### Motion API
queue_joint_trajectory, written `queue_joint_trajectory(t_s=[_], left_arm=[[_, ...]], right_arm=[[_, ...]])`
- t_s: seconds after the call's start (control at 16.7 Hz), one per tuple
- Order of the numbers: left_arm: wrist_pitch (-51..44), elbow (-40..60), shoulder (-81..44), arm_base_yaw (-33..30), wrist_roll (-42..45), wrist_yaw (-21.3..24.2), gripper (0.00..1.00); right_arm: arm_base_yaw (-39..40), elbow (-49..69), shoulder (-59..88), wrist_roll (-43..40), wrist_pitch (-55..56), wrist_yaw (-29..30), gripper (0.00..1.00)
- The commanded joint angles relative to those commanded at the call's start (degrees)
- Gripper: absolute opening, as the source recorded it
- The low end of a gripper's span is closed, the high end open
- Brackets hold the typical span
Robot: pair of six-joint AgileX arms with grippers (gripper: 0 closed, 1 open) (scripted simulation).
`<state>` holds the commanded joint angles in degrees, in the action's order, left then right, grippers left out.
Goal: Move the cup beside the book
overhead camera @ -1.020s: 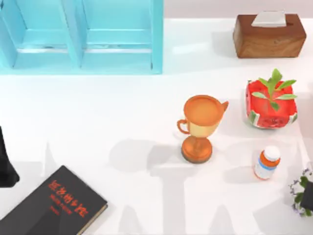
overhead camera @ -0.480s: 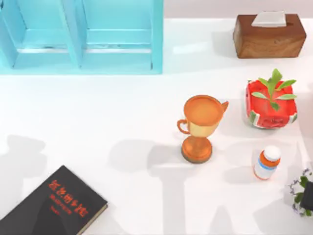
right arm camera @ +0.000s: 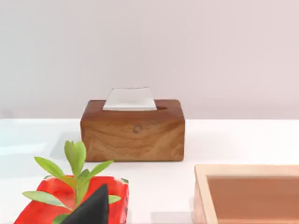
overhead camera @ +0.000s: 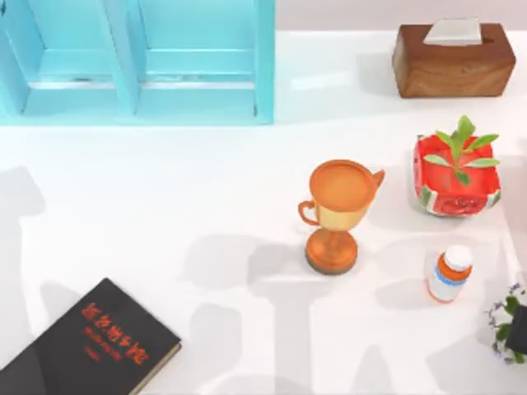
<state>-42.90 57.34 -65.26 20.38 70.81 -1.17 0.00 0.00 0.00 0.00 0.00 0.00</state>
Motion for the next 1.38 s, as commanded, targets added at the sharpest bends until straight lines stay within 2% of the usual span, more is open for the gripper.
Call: queue_joint_trajectory(t_s=[0.36, 0.66, 0.84, 1.08, 1.38], left_arm=[[-18.6, 24.8, -28.4, 7.7, 31.2, 0.6, 1.0], [-29.5, 39.1, -44.8, 12.0, 49.1, 1.1, 1.0], [-32.4, 42.9, -49.2, 13.2, 53.9, 1.3, 1.0], [-32.7, 43.3, -49.6, 13.3, 54.4, 1.3, 1.0], [-28.4, 39.5, -50.5, 13.1, 54.2, 1.3, 1.0]], right_arm=[[0.0, 0.0, 0.0, 0.0, 0.0, 0.0, 1.0], [0.0, 0.0, 0.0, 0.0, 0.0, 0.0, 1.0], [0.0, 0.0, 0.0, 0.0, 0.0, 0.0, 1.0], [0.0, 0.0, 0.0, 0.0, 0.0, 0.0, 1.0], [0.0, 0.0, 0.0, 0.0, 0.0, 0.0, 1.0]])
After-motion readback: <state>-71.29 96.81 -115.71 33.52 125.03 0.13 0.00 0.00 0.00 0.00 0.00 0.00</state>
